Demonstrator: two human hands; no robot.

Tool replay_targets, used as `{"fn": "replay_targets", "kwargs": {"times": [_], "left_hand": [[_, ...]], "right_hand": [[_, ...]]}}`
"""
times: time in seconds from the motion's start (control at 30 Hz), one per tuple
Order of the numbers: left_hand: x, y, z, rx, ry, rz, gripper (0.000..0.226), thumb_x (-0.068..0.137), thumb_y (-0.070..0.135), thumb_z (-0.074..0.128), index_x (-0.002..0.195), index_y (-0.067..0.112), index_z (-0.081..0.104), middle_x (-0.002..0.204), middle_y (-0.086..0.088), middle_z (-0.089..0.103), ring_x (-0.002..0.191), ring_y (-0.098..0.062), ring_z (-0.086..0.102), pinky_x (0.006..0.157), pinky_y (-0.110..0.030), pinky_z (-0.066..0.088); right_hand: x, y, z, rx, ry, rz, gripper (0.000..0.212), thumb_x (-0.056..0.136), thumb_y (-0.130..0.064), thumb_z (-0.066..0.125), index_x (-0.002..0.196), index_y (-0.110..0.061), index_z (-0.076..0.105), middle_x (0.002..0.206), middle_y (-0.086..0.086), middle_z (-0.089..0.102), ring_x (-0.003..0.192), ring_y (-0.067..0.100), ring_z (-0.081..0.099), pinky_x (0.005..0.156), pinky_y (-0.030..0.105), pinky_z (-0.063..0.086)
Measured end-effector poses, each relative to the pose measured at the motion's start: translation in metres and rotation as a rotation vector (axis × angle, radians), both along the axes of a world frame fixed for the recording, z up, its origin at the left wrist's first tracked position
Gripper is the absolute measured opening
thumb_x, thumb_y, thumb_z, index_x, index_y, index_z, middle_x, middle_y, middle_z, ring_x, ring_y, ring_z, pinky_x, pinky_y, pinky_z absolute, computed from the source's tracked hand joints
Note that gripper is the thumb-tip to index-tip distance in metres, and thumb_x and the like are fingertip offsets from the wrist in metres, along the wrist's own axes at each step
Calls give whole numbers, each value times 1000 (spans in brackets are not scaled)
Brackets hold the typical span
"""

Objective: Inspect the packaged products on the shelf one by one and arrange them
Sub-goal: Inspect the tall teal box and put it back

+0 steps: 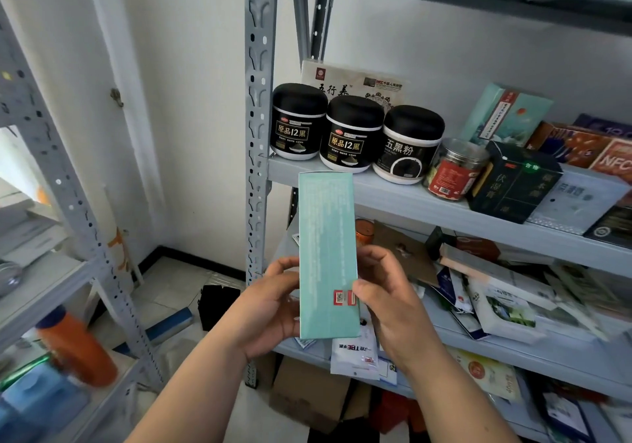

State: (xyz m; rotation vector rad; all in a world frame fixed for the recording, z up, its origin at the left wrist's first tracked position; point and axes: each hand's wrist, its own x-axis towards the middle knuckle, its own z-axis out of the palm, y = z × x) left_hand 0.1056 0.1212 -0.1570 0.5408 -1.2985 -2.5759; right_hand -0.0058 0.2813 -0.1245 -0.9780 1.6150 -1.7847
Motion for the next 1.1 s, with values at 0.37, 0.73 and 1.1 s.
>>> {"fn": "replay_targets", "kwargs": {"times": [0.37,0.73,1.1], "left_hand": [[8,18,2,30,109,-255,106,58,55,94,144,13,50,139,-22,61,118,-45,64,88,-57,59],[-6,43,12,210,59,-137,44,87,22,55,126,2,62,117,-26,71,93,-42,73,64,-47,64],[-53,87,4,91,-63,67,47,87,25,58,130,4,60,112,-20,74,91,-33,75,63,-46,63]], "right_hand": [[1,5,-11,50,-130,-199,40,80,-58,75,115,-37,72,120,-5,74,113,16,70,86,41,58],[-17,28,-11,41,-366,-102,58,79,-30,73,135,-23,59,118,6,77,103,22,75,83,36,62],[-50,93,-4,6,-108,-246,69,70,-39,89,133,-46,62,131,-17,67,116,15,69,81,35,62]]}}
